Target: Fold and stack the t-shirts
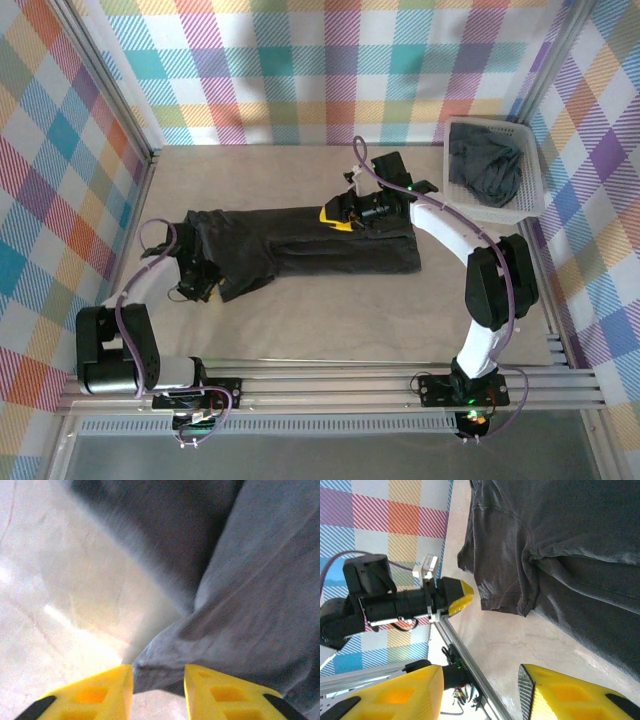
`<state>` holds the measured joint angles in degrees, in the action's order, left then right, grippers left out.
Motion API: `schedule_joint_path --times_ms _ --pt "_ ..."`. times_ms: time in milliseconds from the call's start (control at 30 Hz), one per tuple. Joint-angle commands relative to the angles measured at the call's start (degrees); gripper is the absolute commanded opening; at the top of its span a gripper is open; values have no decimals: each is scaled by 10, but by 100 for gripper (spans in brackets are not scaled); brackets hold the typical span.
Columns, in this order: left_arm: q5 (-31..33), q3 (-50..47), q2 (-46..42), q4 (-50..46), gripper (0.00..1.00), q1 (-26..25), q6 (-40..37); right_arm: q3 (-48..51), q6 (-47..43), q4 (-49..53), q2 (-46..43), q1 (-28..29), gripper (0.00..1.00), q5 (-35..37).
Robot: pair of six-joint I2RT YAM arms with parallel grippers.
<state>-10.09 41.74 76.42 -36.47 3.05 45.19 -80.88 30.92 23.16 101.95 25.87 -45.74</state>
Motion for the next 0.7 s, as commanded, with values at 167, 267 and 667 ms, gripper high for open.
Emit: schedule_joint_path --times_ms 167,267,667 --pt "13 -51 -21 21 38 -28 61 -17 -7 4 12 -1 44 -16" --pt "1 -47 12 48 38 -30 55 -13 -7 3 9 -1 44 -17" --pt "58 12 33 66 0 -34 14 18 2 -6 -22 -1 44 -12"
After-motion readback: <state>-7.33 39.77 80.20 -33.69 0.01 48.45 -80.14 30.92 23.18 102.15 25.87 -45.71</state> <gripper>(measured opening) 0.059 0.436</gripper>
